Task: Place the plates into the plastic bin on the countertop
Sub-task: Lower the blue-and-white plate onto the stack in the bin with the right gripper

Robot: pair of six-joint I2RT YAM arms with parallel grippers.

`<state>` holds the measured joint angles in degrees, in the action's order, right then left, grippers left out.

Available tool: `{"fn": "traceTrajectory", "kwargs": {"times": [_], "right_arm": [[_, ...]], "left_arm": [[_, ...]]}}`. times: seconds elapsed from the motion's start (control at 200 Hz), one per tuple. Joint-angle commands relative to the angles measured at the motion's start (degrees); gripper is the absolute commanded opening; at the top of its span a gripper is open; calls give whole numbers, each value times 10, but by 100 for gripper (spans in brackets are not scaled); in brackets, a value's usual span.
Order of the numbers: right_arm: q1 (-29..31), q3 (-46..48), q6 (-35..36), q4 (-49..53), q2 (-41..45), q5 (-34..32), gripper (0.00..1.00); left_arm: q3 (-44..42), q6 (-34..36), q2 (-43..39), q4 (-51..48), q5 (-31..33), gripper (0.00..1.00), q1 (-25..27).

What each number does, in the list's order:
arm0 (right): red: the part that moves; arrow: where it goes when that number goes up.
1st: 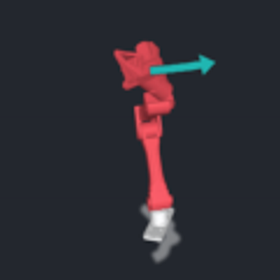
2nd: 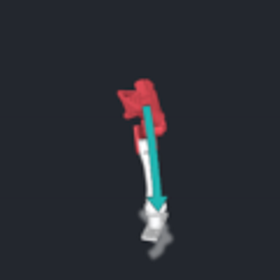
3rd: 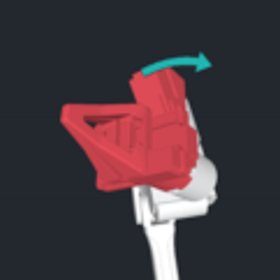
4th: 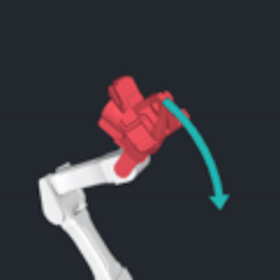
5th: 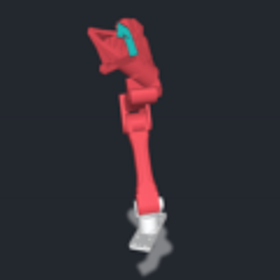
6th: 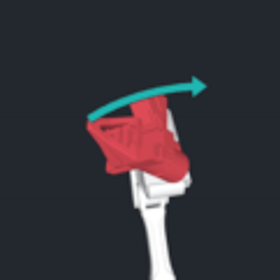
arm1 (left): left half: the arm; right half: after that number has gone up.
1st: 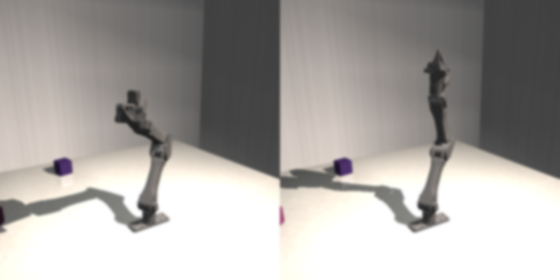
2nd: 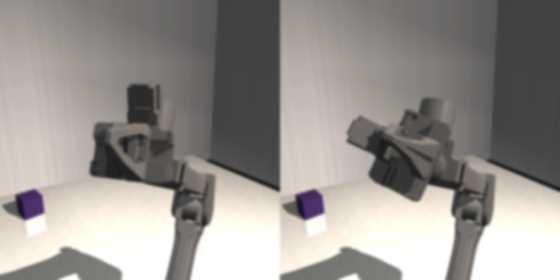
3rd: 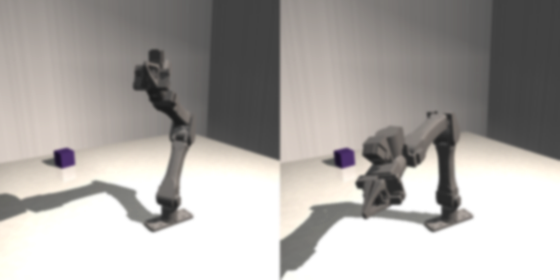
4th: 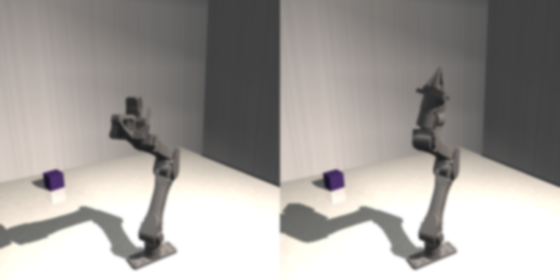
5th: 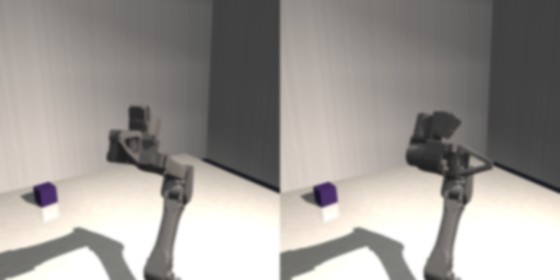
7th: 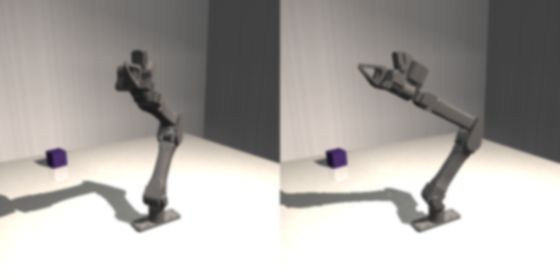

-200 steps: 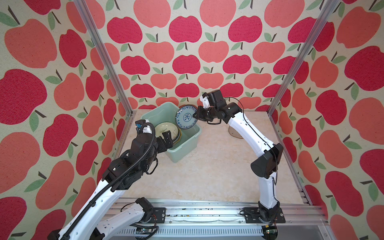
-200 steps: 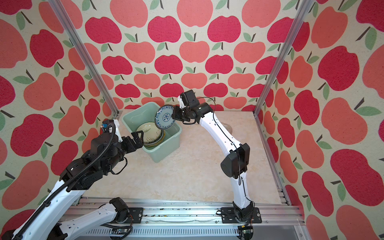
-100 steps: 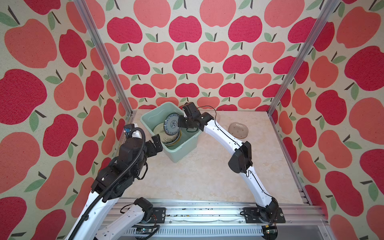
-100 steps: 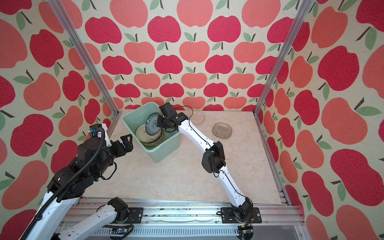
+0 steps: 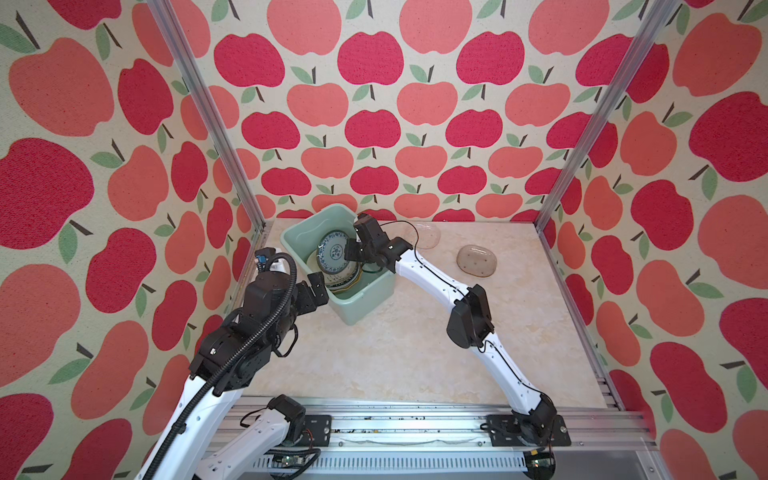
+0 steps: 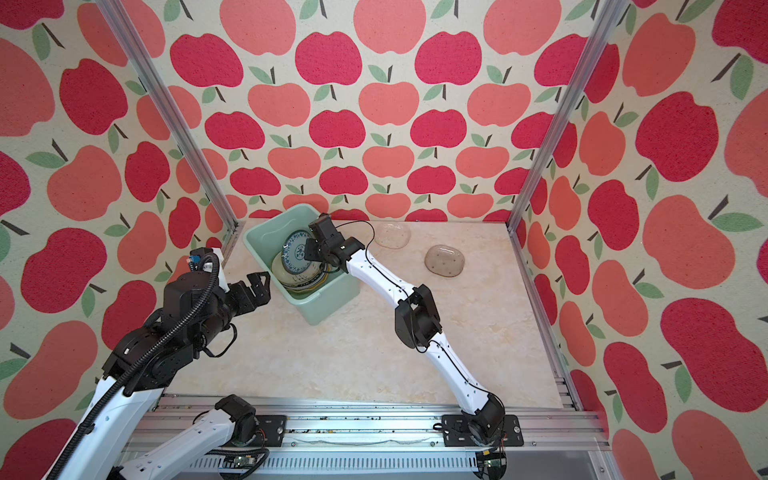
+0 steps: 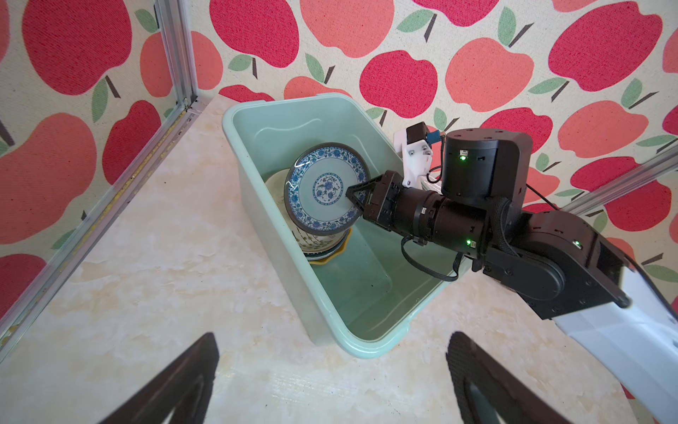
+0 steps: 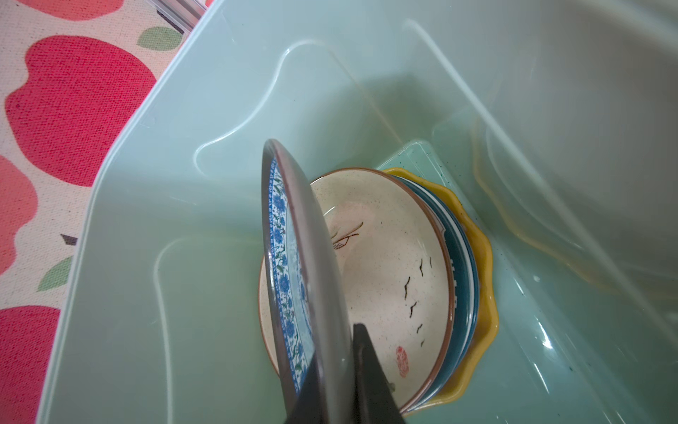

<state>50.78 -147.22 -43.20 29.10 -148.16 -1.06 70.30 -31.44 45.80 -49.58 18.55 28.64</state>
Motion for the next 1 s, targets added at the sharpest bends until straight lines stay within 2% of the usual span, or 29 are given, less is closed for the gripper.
{"fn": "traceTrajectory", "kwargs": {"times": [0.0, 0.24, 0.425, 0.535, 0.991], "right_arm": [[0, -29, -24, -44, -24, -7, 0], [0, -42, -45, -53, -50, 2, 0], [-2, -39, -45, -49, -54, 3, 14], [-2, -39, -45, -49, -56, -2, 18], [-2, -17, -40, -38, -59, -9, 26]], "left_arm": [[9, 2, 2, -18, -10, 99, -4], [21, -4, 5, -33, -11, 99, -5], [26, -6, 4, -45, -14, 99, -4], [30, -5, 3, -50, -11, 99, -5], [41, -8, -2, -66, -3, 99, -5]]}}
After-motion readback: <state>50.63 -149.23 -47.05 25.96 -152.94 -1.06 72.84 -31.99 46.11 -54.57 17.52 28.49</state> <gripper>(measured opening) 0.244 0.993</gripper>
